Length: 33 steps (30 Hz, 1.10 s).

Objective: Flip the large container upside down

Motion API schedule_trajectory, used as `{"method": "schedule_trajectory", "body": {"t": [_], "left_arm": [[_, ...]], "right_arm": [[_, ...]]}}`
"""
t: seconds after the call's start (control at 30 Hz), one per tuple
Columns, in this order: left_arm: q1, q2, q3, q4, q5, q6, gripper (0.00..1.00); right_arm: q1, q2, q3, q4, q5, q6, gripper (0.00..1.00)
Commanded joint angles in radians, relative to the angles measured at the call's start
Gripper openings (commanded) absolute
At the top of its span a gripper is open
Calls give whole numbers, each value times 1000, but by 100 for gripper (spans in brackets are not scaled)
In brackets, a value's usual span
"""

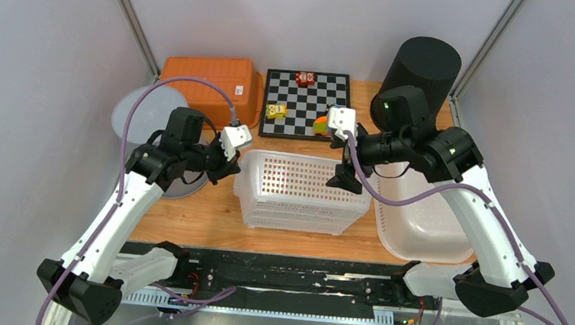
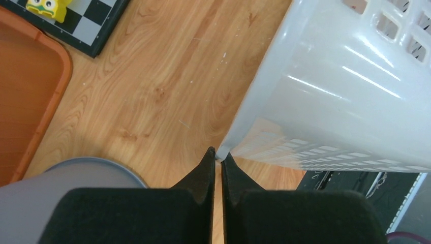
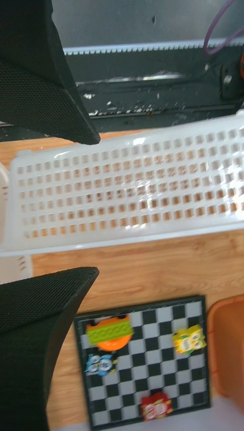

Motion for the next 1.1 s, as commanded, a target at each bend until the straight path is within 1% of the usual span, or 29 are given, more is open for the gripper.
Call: {"method": "schedule_trajectory", "body": {"t": [0.0, 0.1, 0.27, 0.5, 0.6, 0.73, 0.9, 1.07], "left_arm": [[28, 29, -14, 15, 30, -30, 0], [50, 52, -13, 20, 30, -42, 0], [80, 82, -3, 21, 32, -53, 0], [94, 107, -4, 16, 22, -51, 0], [99, 120, -5, 19, 7, -57, 0], [110, 144, -10, 28, -11, -70, 0], [127, 159, -16, 35, -12, -77, 0], [141, 171, -22, 41, -9, -81, 0]], "right_arm": [[-107, -53, -65, 8, 56, -37, 92], [-192, -80, -113, 26, 36, -44, 92], [-298, -113, -192, 63, 1, -68, 91], [-455, -119, -229, 51, -80, -148, 88], [-480, -115, -250, 25, -82, -208, 87], [-513, -100, -286, 10, -92, -247, 84], [-562, -81, -323, 3, -151, -279, 80], [-578, -60, -381, 8, -239, -321, 75]]}}
